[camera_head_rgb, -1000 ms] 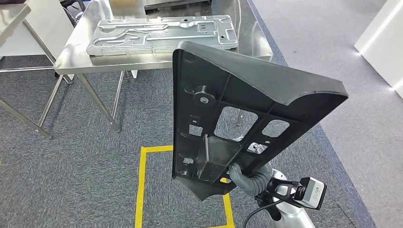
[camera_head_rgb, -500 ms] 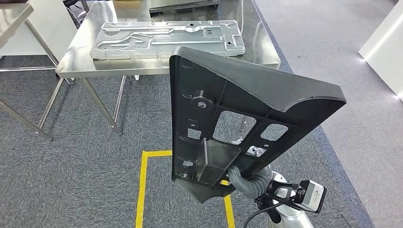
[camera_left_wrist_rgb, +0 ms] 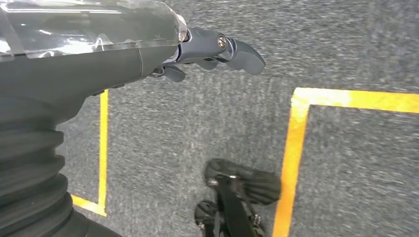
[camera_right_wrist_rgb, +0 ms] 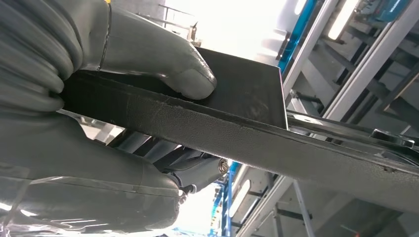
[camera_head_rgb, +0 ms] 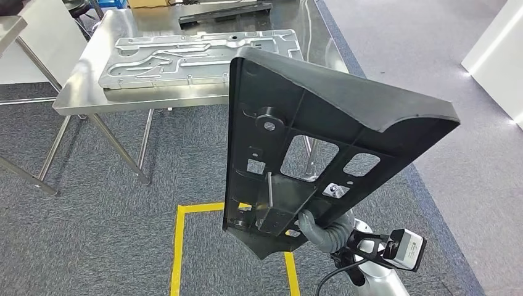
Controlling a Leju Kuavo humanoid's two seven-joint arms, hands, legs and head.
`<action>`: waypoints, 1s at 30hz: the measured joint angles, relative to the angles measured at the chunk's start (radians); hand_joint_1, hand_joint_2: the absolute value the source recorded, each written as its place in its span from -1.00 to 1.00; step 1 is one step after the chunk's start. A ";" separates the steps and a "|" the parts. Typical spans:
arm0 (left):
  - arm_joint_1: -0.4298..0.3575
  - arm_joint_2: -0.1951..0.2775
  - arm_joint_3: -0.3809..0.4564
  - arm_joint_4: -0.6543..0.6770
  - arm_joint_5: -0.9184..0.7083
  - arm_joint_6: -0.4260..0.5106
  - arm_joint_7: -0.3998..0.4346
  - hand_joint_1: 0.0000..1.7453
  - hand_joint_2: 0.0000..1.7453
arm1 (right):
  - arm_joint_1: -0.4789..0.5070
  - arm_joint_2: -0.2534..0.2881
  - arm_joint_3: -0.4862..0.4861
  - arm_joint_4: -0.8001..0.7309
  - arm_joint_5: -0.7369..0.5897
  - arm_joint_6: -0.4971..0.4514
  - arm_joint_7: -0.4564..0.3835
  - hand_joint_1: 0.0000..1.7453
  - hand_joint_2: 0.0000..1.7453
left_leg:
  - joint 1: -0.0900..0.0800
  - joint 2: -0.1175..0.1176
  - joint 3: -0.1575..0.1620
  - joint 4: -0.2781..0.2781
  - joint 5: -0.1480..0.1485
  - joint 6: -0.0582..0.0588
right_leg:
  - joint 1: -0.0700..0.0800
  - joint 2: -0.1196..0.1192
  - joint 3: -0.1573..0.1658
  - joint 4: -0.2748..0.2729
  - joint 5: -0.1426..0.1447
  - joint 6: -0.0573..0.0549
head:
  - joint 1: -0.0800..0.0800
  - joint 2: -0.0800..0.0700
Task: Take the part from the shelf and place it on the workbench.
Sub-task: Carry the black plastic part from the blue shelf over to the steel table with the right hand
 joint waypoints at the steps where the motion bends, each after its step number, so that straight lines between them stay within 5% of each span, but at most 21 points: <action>1: 0.000 0.001 0.000 0.000 0.000 0.000 -0.001 -1.00 1.00 | -0.001 0.000 0.000 0.000 -0.002 -0.001 0.000 0.94 1.00 | -0.005 0.000 0.012 -0.041 0.014 0.007 | 0.000 0.000 0.004 -0.001 -0.005 0.005 | 0.000 0.000; 6: 0.002 0.004 0.000 0.000 0.002 0.001 -0.001 -1.00 1.00 | -0.005 0.002 0.001 -0.003 -0.004 -0.003 0.000 0.94 1.00 | -0.006 -0.004 0.050 -0.085 0.029 0.032 | 0.000 0.001 0.004 0.040 -0.015 0.036 | 0.000 0.000; 10: -0.001 0.004 0.000 0.000 0.004 0.004 0.002 -1.00 1.00 | -0.012 0.003 0.002 -0.005 -0.004 -0.002 0.001 0.94 1.00 | -0.003 -0.005 0.069 -0.090 0.018 0.040 | -0.008 -0.001 -0.129 0.250 -0.109 0.052 | 0.000 0.000; 12: 0.001 0.004 0.001 0.000 0.006 0.005 0.004 -1.00 1.00 | -0.012 0.004 0.002 -0.005 -0.005 -0.002 0.002 0.94 1.00 | -0.003 -0.006 0.079 -0.089 0.008 0.038 | -0.011 -0.001 -0.165 0.264 -0.095 0.055 | 0.000 0.000; 15: 0.002 0.002 0.001 0.000 0.006 0.005 0.004 -1.00 1.00 | -0.011 0.004 0.002 -0.006 -0.005 -0.002 0.003 0.94 1.00 | -0.003 -0.008 0.105 -0.088 -0.013 0.030 | -0.012 -0.006 -0.106 0.080 0.030 0.049 | 0.000 0.000; 17: 0.002 0.001 0.001 0.000 0.006 0.005 0.004 -1.00 1.00 | -0.008 0.006 0.001 -0.009 -0.005 -0.002 0.002 0.94 1.00 | -0.004 -0.008 0.112 -0.088 -0.023 0.019 | -0.006 -0.008 -0.084 0.008 0.060 0.038 | 0.000 0.000; 21: 0.004 0.001 0.001 0.000 0.008 0.006 0.004 -1.00 1.00 | 0.004 0.013 0.002 -0.027 0.000 0.004 0.001 0.94 1.00 | -0.004 -0.007 0.107 -0.043 -0.032 -0.004 | -0.008 -0.006 -0.065 -0.005 0.060 0.010 | 0.000 0.000; 26: 0.006 0.000 0.006 0.000 0.014 0.013 0.007 -1.00 1.00 | 0.011 0.022 0.006 -0.039 0.005 0.011 0.000 0.94 1.00 | 0.005 -0.007 -0.049 0.213 -0.137 -0.023 | -0.009 -0.005 -0.038 -0.009 0.038 -0.002 | 0.000 0.000; 28: 0.009 -0.001 0.008 0.000 0.019 0.016 0.008 -1.00 1.00 | 0.012 0.024 0.008 -0.039 0.005 0.015 0.000 0.94 1.00 | 0.006 -0.007 -0.050 0.165 -0.091 -0.024 | -0.010 -0.003 -0.023 -0.009 0.027 0.002 | 0.000 0.000; 30: 0.010 -0.001 0.011 0.000 0.022 0.018 0.008 -1.00 1.00 | 0.010 0.028 0.009 -0.039 0.005 0.017 0.000 0.94 1.00 | 0.005 -0.006 -0.001 0.024 -0.003 -0.018 | -0.009 -0.002 -0.003 -0.009 0.014 0.008 | 0.000 0.000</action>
